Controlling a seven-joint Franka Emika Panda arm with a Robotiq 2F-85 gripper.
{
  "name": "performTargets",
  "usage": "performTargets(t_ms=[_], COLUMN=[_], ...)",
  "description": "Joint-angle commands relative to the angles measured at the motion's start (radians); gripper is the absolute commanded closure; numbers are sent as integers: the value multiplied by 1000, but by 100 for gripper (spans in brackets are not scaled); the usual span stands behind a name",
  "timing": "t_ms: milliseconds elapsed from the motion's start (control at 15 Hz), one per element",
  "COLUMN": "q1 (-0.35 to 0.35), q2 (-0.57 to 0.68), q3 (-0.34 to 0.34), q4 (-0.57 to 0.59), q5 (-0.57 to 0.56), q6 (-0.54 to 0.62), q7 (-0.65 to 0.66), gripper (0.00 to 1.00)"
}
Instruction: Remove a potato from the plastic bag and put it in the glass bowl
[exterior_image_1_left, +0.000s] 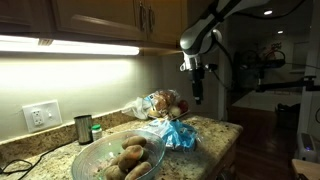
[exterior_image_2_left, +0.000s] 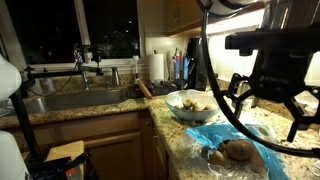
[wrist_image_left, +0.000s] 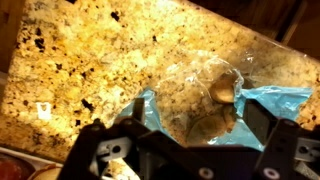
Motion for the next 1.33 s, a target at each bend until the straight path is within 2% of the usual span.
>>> performTargets(t_ms=[0, 600, 1000, 1267], q1=[-17, -5, 0, -3], q2=[77, 168, 179, 176], q3=[42, 105, 108, 98], q4=[55, 52, 59, 61], q5=[14, -16, -57, -60], q6=[-60, -42, -18, 37], q7=[-30, 39, 122, 212], gripper=[0, 0, 0, 0])
